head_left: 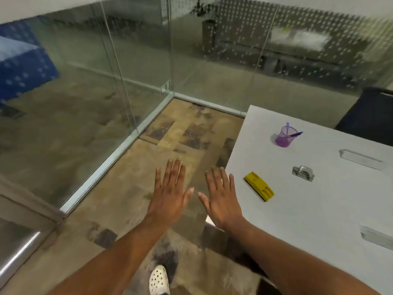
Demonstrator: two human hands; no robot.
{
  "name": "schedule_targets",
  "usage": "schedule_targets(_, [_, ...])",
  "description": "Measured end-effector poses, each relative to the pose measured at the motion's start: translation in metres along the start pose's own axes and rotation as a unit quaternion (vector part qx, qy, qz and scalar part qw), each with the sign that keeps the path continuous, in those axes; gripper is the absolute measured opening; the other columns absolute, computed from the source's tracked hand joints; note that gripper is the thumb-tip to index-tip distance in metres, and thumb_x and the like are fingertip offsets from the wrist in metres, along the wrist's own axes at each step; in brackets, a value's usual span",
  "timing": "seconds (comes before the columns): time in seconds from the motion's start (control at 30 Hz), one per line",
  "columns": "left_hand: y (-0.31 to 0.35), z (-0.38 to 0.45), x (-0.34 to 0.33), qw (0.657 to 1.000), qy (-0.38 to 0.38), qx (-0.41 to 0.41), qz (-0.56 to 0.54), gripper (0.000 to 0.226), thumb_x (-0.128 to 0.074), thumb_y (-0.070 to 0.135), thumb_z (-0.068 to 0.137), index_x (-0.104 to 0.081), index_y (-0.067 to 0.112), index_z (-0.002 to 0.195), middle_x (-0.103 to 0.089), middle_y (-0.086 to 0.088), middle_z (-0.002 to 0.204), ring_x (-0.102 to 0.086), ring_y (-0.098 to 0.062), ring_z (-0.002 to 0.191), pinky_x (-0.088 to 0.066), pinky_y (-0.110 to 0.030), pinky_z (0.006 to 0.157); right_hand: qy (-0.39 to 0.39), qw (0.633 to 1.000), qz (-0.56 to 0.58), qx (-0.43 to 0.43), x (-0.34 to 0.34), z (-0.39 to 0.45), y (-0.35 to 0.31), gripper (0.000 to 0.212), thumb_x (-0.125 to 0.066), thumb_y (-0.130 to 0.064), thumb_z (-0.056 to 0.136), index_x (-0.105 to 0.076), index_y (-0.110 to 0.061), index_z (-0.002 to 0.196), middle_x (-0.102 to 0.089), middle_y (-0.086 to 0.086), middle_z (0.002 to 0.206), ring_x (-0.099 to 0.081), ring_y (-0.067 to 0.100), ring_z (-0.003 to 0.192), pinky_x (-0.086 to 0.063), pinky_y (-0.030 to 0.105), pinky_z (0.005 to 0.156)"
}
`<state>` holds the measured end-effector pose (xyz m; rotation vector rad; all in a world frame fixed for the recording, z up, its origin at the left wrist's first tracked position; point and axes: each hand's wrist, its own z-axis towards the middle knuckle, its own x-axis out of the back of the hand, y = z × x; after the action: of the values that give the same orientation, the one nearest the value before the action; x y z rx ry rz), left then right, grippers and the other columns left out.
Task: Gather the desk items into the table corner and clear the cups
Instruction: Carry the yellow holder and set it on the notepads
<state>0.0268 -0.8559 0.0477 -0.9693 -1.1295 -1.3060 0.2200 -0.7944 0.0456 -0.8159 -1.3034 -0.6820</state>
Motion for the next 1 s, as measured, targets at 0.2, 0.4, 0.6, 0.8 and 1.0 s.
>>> schedule_targets(0.2, [0.002,0.07,-0.026,0.992,-0.014,-0.117,-0.033,0.08,-0.026,0.058,0.105,-0.004,0.011,0.166,-0.006,-0.013,0.176,-0.002,-0.033,0.163,-0.013,-0.062,0.129,0.022,0.993,0.012,-0.115,-0.007,0.013,0.009,0.075,-0.013,-0.064,0.108,-0.023,-0.017,0.165,-0.011,0.009,0.174,0.003,0.031,0.162,-0.009,0.058,0.128])
schedule_targets(0.4, [0.05,0.121,-0.057,0.973,-0.058,-0.218,-0.045,0.079,-0.023,0.06,0.106,-0.017,0.01,0.167,-0.009,-0.013,0.176,-0.005,-0.033,0.163,-0.019,-0.064,0.127,0.037,0.976,0.014,-0.216,-0.016,0.003,0.065,0.072,-0.022,-0.061,0.109,-0.021,-0.015,0.165,-0.012,0.012,0.174,-0.004,0.036,0.161,-0.017,0.061,0.126])
schedule_targets(0.6, [0.108,0.171,-0.08,0.945,-0.086,-0.31,-0.052,0.078,-0.017,0.062,0.107,-0.011,0.012,0.167,-0.011,-0.013,0.176,-0.009,-0.034,0.163,-0.022,-0.066,0.125,0.052,0.951,0.019,-0.304,-0.023,-0.001,0.123,0.074,-0.019,-0.063,0.108,-0.023,-0.015,0.165,-0.017,0.011,0.173,-0.009,0.037,0.161,-0.017,0.061,0.127])
schedule_targets(0.8, [0.141,0.214,-0.099,0.923,-0.106,-0.369,-0.015,0.086,-0.022,0.069,0.104,-0.013,0.013,0.168,-0.006,-0.011,0.177,-0.001,-0.033,0.163,-0.016,-0.068,0.126,0.036,0.933,0.032,-0.356,-0.053,0.005,0.168,0.073,-0.038,-0.057,0.106,-0.025,-0.014,0.164,-0.023,0.013,0.17,-0.018,0.04,0.158,-0.026,0.06,0.124])
schedule_targets(1.0, [0.157,0.231,-0.133,0.897,-0.158,-0.412,0.018,0.098,-0.051,0.068,0.098,-0.011,0.013,0.168,-0.009,-0.012,0.176,-0.004,-0.036,0.163,-0.022,-0.068,0.124,0.016,0.914,0.07,-0.4,-0.071,0.005,0.191,0.079,-0.061,-0.044,0.097,-0.029,-0.01,0.161,-0.036,0.017,0.164,-0.031,0.041,0.153,-0.034,0.055,0.122])
